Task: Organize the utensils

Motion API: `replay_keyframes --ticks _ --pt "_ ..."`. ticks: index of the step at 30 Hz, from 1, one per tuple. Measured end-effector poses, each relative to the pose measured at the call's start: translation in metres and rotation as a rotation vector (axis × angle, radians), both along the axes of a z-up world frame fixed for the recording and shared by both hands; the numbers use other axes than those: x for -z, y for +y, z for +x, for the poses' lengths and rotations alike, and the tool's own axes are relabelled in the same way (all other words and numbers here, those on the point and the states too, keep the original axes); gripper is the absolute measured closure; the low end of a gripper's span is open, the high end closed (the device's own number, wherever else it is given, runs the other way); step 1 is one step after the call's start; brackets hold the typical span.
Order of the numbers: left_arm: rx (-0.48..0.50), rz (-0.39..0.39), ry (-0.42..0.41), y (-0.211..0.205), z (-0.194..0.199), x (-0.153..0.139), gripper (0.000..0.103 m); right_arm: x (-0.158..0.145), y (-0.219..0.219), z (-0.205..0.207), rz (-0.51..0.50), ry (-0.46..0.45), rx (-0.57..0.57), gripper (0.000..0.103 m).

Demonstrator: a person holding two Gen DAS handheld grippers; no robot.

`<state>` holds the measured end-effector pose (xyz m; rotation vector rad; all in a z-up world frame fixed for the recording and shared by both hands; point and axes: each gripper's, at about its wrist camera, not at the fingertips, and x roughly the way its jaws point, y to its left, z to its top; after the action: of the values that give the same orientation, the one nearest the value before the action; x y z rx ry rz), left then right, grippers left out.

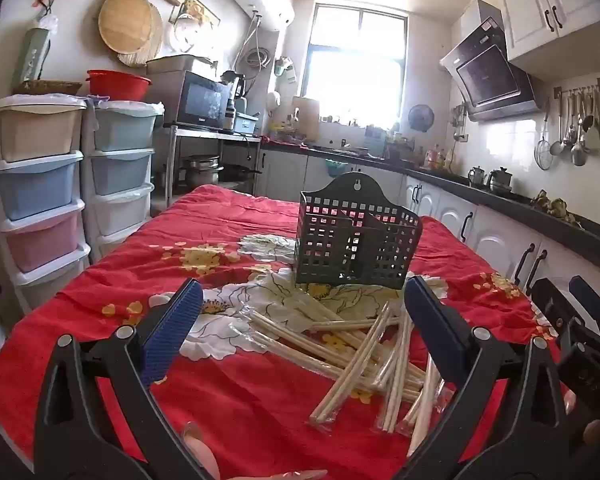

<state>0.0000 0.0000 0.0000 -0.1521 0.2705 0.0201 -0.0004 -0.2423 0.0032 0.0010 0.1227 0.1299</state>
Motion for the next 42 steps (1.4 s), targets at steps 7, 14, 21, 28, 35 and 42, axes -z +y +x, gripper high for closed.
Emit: replay_keyframes --ticks 7,14,21,28,35,42 --pt "-0.001 0.004 -0.007 -0.0001 -0.0001 0.0 0.01 -0.001 0.0025 -0.0023 -0.001 -0.004 -0.002 0.006" --pt "-0.001 0.005 -0.01 -0.0001 -0.0001 -0.0001 0.01 -0.0031 0.0014 -0.0048 0.002 -0.01 -0.003 0.006" --pt "-0.004 0.006 -0.013 0.0002 0.0017 -0.0005 0.01 -0.0034 0.0022 -0.003 0.005 -0.007 -0.002 0.006" --pt "-0.001 0.005 -0.014 0.0016 0.0028 -0.0006 0.01 -0.0044 0.0001 -0.002 0.008 -0.009 0.002 0.006" --pt "-0.005 0.006 -0.017 -0.0008 -0.001 -0.0056 0.01 -0.0019 -0.0017 -0.005 0.008 -0.011 0.0 0.006" --pt "-0.002 0.004 -0.017 0.0002 -0.0005 -0.0043 0.01 -0.0028 -0.0015 -0.0043 0.009 -0.009 -0.001 0.006"
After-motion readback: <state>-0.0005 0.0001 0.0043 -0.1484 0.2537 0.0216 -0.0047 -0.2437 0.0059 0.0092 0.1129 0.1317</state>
